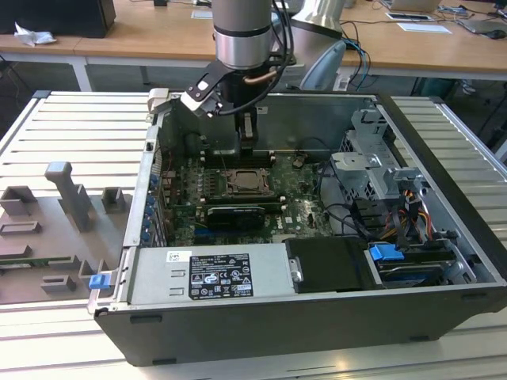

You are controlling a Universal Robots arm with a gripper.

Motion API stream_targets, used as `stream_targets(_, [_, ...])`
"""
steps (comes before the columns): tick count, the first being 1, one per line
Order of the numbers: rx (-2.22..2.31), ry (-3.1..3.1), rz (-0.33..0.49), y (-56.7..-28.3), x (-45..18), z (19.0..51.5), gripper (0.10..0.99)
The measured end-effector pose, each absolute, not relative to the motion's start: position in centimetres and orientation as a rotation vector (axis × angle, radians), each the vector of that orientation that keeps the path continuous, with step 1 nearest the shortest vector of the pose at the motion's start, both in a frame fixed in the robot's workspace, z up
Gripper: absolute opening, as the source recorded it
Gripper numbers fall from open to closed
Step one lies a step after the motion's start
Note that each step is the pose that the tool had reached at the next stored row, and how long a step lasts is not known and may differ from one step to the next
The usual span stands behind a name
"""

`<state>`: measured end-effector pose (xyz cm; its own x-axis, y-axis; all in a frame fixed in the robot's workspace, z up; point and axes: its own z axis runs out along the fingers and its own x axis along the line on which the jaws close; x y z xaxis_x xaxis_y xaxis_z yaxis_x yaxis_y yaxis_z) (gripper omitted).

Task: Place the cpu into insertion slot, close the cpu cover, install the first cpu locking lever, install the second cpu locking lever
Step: 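Install the first cpu locking lever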

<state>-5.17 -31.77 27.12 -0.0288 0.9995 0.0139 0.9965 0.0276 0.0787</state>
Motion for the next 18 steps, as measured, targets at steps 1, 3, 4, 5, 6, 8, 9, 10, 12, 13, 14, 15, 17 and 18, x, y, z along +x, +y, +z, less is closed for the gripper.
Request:
stream_targets(1, [2.157,2.219,0.102,-31.77,-5.17,27.33,0.106])
stream_targets(3, [2.158,2.219,0.102,-31.76,-5.17,27.59,0.106])
stream_targets(4, [2.158,2.218,0.102,-31.77,-5.16,27.73,0.106])
stream_targets(5, [2.159,2.219,0.102,-31.76,-5.14,27.87,0.106])
stream_targets(6, [2.161,2.219,0.098,-31.76,-5.08,27.97,0.106])
stream_targets(8, [2.173,2.23,0.076,-31.76,-5.01,28.02,0.106])
stream_targets(9, [2.18,2.237,0.061,-31.76,-4.98,28.03,0.106])
stream_targets(10, [2.191,2.248,0.039,-31.76,-4.97,28.04,0.106])
stream_targets(12, [2.171,2.267,0.039,-31.76,-4.97,28.04,0.106])
stream_targets(13, [2.14,2.297,0.039,-31.76,-4.97,28.03,0.106])
stream_targets(14, [2.098,2.336,0.039,-31.76,-4.97,28.03,0.106])
stream_targets(15, [2.075,2.357,0.039,-31.76,-4.99,28.01,0.106])
stream_targets(17, [2.06,2.37,0.039,-31.76,-5.08,27.95,0.106])
stream_targets(18, [2.054,2.375,0.038,-31.76,-5.11,27.94,0.106])
